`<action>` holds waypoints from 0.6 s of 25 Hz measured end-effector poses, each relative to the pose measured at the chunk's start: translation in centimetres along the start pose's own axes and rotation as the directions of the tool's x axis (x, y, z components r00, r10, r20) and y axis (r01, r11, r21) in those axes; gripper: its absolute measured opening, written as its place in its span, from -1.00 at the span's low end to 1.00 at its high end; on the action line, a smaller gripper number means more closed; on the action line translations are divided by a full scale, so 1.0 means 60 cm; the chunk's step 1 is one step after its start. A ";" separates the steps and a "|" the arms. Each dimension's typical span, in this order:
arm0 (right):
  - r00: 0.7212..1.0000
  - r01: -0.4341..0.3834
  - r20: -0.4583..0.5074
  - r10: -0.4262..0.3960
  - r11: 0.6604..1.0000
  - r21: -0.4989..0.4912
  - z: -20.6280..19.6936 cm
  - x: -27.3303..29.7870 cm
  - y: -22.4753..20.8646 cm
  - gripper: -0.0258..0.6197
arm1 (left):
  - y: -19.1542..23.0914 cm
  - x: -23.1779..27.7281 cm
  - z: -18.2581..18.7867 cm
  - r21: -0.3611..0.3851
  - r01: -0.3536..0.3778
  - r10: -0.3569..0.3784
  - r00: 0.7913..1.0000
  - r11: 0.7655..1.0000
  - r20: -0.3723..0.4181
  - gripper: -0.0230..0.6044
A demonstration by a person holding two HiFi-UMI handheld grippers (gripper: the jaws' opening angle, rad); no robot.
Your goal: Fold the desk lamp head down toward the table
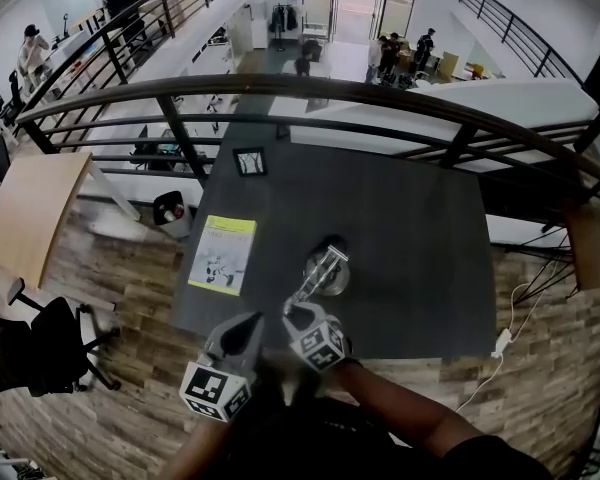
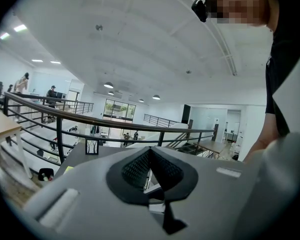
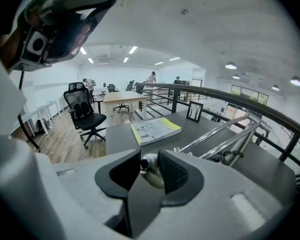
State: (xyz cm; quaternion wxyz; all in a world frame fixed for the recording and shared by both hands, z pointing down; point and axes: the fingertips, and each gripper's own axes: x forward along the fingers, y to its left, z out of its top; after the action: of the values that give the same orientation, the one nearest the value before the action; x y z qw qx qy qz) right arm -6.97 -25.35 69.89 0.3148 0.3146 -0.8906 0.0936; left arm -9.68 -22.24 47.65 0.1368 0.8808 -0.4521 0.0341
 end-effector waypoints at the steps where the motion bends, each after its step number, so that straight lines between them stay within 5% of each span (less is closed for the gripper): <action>1: 1.000 0.002 -0.005 -0.002 1.000 -0.001 -0.003 0.002 -0.002 -0.55 | 0.001 -0.002 -0.001 0.001 -0.004 0.004 1.000 1.000 0.003 -0.92; 15: 0.999 0.029 -0.025 -0.030 0.999 -0.036 -0.031 0.033 -0.024 -0.56 | 0.011 -0.005 -0.013 -0.017 -0.009 0.009 1.000 1.000 -0.008 -0.92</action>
State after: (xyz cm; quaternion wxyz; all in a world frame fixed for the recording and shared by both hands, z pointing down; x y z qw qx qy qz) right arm -6.35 -26.79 72.56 0.3329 0.3208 -0.8833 0.0771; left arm -10.34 -22.14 48.46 0.1458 0.8775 -0.4556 0.0346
